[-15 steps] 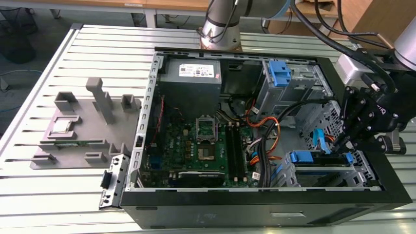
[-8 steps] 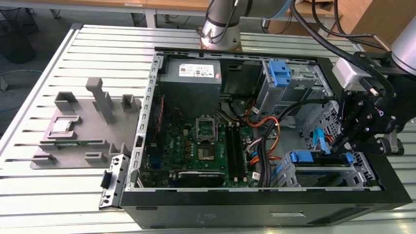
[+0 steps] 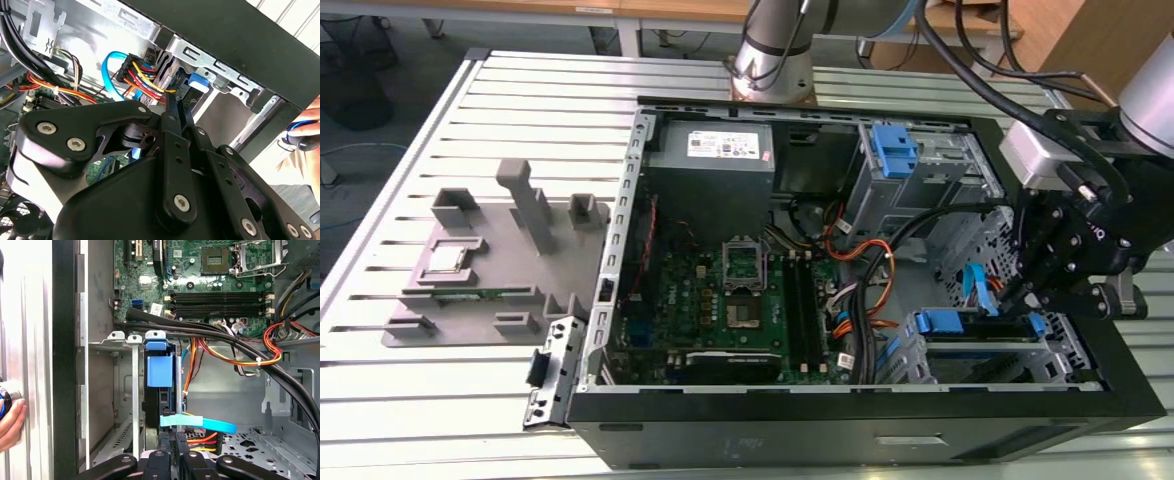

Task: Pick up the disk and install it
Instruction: 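Insert the second disk wire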

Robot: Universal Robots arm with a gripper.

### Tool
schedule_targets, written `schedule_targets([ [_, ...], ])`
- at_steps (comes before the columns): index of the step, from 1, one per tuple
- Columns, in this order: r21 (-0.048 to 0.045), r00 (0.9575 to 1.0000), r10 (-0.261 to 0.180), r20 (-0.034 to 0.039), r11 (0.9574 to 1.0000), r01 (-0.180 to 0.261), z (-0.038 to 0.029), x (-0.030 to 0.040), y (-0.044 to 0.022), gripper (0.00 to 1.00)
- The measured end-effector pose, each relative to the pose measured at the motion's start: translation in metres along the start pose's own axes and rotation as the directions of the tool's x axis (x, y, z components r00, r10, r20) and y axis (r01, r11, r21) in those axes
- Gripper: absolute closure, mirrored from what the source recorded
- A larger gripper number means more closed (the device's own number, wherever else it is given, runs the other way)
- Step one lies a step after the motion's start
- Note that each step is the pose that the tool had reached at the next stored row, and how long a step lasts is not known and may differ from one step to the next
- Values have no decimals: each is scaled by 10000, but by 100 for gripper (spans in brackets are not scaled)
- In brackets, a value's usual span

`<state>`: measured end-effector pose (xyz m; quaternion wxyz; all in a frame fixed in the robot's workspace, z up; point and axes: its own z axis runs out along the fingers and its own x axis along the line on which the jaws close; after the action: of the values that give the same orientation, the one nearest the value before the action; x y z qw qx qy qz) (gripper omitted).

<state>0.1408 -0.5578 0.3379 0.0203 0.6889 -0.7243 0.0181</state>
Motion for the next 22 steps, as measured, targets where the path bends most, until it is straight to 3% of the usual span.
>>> schedule_targets([
  [22, 2, 10000, 0, -25, 10000, 0, -10, 37, 4, 84],
])
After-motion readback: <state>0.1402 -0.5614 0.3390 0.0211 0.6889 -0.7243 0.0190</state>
